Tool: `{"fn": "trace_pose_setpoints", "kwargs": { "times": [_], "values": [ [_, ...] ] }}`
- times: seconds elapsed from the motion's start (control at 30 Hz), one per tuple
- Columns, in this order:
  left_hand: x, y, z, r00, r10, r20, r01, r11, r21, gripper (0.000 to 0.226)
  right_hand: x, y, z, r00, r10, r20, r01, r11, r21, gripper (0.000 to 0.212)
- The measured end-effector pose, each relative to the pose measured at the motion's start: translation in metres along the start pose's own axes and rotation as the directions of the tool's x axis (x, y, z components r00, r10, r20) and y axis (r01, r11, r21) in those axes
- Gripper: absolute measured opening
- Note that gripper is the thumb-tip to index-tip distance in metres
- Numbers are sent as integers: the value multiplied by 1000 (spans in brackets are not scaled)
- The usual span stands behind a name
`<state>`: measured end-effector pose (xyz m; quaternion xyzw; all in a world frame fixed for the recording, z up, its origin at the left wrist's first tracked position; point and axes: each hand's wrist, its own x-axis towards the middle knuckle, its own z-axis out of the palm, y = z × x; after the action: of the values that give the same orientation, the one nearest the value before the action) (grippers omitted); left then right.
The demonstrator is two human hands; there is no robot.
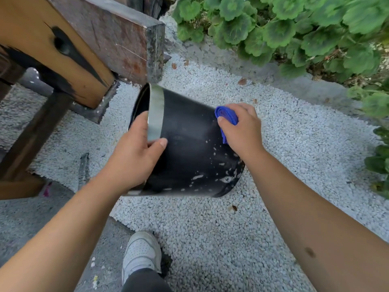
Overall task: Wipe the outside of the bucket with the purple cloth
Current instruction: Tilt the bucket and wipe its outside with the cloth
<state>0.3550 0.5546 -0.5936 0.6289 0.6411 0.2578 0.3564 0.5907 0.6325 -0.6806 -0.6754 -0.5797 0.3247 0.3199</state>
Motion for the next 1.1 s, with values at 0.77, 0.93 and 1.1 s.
{"fn": "trace_pose_setpoints", "kwargs": {
  "times": [0.77,0.93,1.1],
  "values": [
    [-2,-28,4,972,219,-89,-187,943,275,100,-58,-47,51,909,-417,8,414,899,-140,39],
    [-1,-22,9,968,220,-117,-180,941,286,92,-43,4,29,986,-164,-42,156,977,-147,37],
    [2,-15,16,974,177,-144,-146,968,202,88,-37,24,21,992,-128,-24,122,977,-177,41]
  ]
}}
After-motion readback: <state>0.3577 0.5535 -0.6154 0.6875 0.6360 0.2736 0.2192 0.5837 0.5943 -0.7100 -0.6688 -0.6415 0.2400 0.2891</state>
